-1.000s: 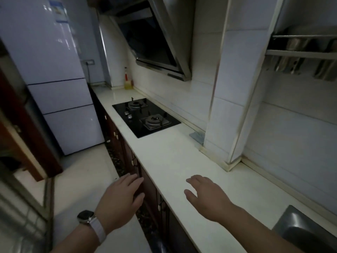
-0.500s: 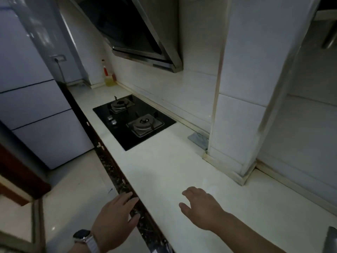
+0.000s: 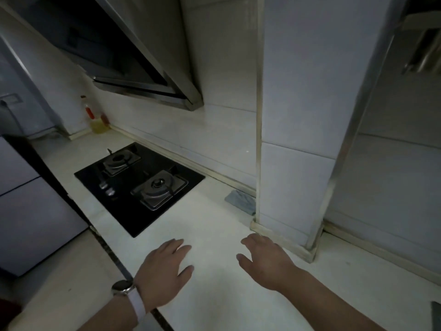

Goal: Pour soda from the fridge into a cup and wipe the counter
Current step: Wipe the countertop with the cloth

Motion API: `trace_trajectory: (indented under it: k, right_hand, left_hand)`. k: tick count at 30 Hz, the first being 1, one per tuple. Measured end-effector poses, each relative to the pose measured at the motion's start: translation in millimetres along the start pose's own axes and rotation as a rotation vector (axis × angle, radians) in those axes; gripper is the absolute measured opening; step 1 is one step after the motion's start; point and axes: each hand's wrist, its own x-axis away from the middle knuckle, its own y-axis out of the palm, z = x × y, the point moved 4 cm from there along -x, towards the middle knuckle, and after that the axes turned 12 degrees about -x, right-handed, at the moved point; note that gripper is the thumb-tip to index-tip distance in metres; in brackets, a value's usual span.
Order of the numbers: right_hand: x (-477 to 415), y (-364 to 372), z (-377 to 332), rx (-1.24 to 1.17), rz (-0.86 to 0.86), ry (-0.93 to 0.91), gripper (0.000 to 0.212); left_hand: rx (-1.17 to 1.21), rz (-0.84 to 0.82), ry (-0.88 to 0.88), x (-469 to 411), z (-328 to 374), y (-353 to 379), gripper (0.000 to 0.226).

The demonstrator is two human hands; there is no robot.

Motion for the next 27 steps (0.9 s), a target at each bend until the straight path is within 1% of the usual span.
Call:
trace_trajectory:
  k: [3,8,10,12,14,15,17,19,21,22,25,27]
  right_hand:
    - [-12,-1,8,0.005,0.017,0.056,0.055]
    - [-37,11,19,0.029,0.020,0.177,0.055]
    - [-50,20,21,0.026,0.019,0.235,0.056]
    - [-64,31,21,-0.005,0.017,0.316,0.055]
    - [-81,43,20,-0.026,0.005,0.387,0.056]
    - [-90,49,20,-0.025,-0.008,0.412,0.056]
    - [-109,60,20,-0.028,-0.034,0.461,0.055]
    - [-126,67,19,-0.057,-0.050,0.516,0.054]
    - [-144,73,19,-0.086,-0.068,0.566,0.055]
    - [-153,75,19,-0.095,-0.076,0.587,0.055]
    - [-176,78,22,-0.100,-0.086,0.647,0.053]
    - [-189,75,26,-0.098,-0.064,0.678,0.052]
  left_hand:
    - [0.009,-0.035,0.080,-32,0,10,0.067]
    - [-0.054,-0.070,0.256,-90,-5,33,0.049]
    - [-0.077,-0.101,0.320,-114,-14,48,0.048]
    - [-0.051,-0.150,0.387,-138,-26,63,0.048]
    - [-0.044,-0.149,0.424,-162,-38,74,0.049]
    - [-0.055,-0.118,0.441,-174,-44,78,0.052]
    - [0.015,-0.119,0.473,-196,-52,81,0.070]
    - [0.045,-0.186,0.508,-215,-61,90,0.091]
    - [0.054,-0.237,0.525,-231,-69,97,0.095]
    - [0.056,-0.256,0.540,-239,-71,100,0.091]
    - [0.055,-0.314,0.559,-262,-74,115,0.060]
    - [0.111,-0.340,0.551,-280,-71,121,0.055]
